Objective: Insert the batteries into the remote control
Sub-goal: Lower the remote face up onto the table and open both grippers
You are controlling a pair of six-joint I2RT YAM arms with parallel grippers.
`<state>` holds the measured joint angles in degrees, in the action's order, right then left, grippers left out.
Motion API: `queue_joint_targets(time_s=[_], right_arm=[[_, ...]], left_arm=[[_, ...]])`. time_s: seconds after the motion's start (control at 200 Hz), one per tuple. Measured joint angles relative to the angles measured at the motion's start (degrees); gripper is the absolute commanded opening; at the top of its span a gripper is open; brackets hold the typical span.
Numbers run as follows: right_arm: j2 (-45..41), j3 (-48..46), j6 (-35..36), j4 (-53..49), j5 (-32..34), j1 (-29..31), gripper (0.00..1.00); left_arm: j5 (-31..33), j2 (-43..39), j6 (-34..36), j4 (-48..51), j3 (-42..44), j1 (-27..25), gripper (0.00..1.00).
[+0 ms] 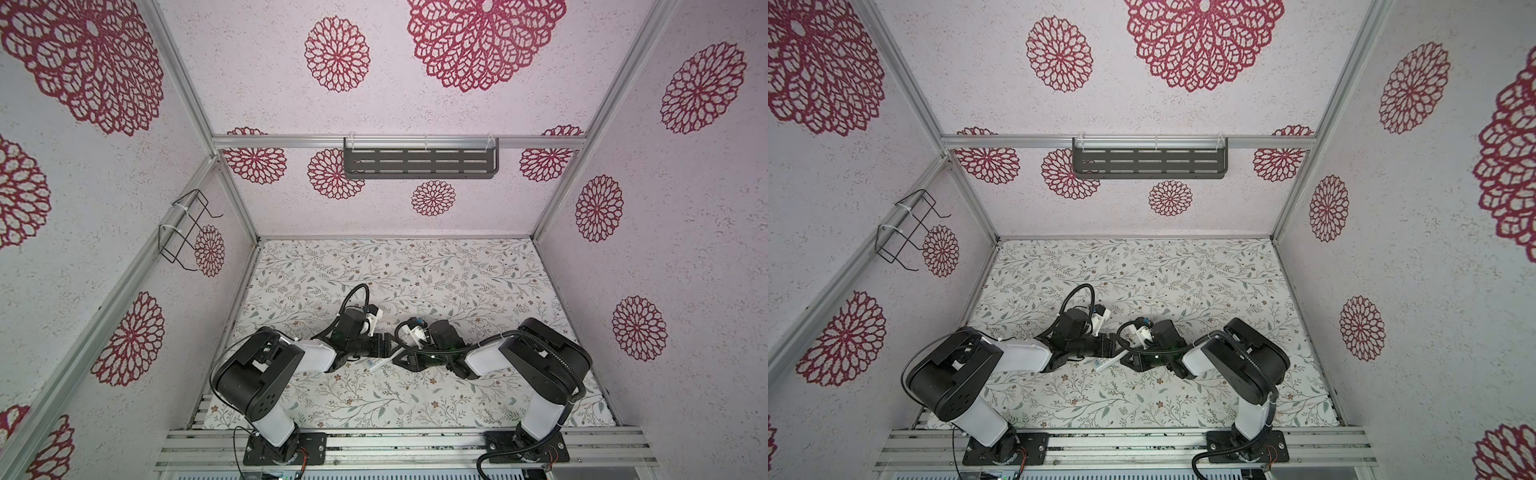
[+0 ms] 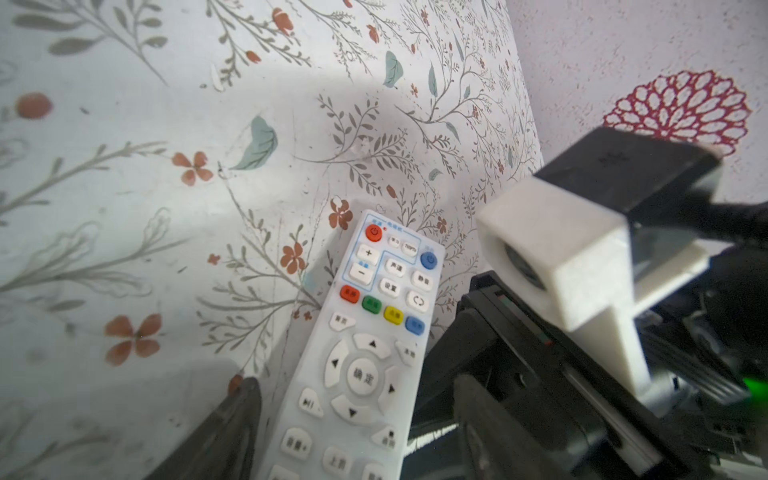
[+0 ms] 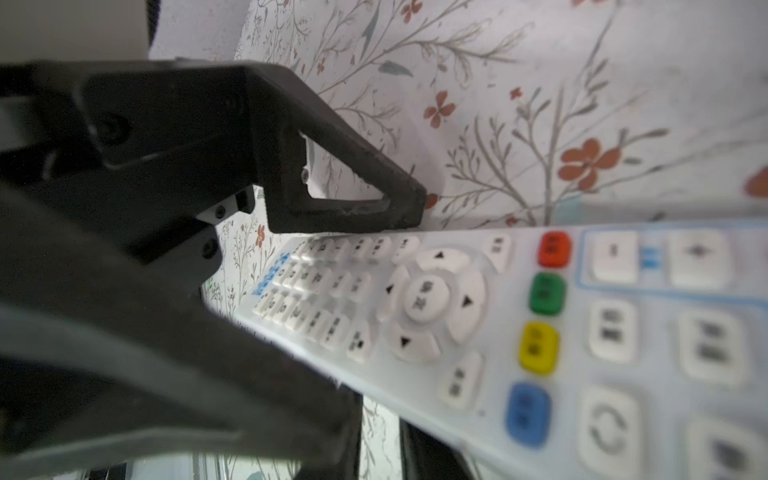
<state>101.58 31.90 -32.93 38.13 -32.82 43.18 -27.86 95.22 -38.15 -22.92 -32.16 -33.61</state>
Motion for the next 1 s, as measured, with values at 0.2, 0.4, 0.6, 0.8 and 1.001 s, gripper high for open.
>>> queue_joint_targets(time_s=[0.2, 0.4, 0.6, 0.8, 1.001], right_arm=[[-2.8, 0.0, 0.7, -5.4, 2.7, -1.1, 0.20], [-8.0, -0.9, 1.7, -13.4, 6.9, -2.2, 0.20], [-12.0, -1.4, 2.5, -20.2, 10.0, -2.9, 0.21], [-11.0, 1.2, 3.8, -23.3, 10.6, -3.2, 0.21], [-6.9, 5.5, 5.0, -23.2, 10.5, -3.5, 0.21]], left_arm=[[0.6, -0.4, -0.5, 0.3, -0.1, -0.1, 0.91], [2.1, -3.3, -1.1, 1.5, 0.3, -0.1, 0.99], [3.0, -5.2, -1.2, 2.8, 0.5, 0.0, 0.97], [2.4, -5.5, -2.2, 2.3, 3.7, 0.0, 0.98], [2.5, -10.1, -3.5, 3.6, 7.1, -1.1, 0.97]])
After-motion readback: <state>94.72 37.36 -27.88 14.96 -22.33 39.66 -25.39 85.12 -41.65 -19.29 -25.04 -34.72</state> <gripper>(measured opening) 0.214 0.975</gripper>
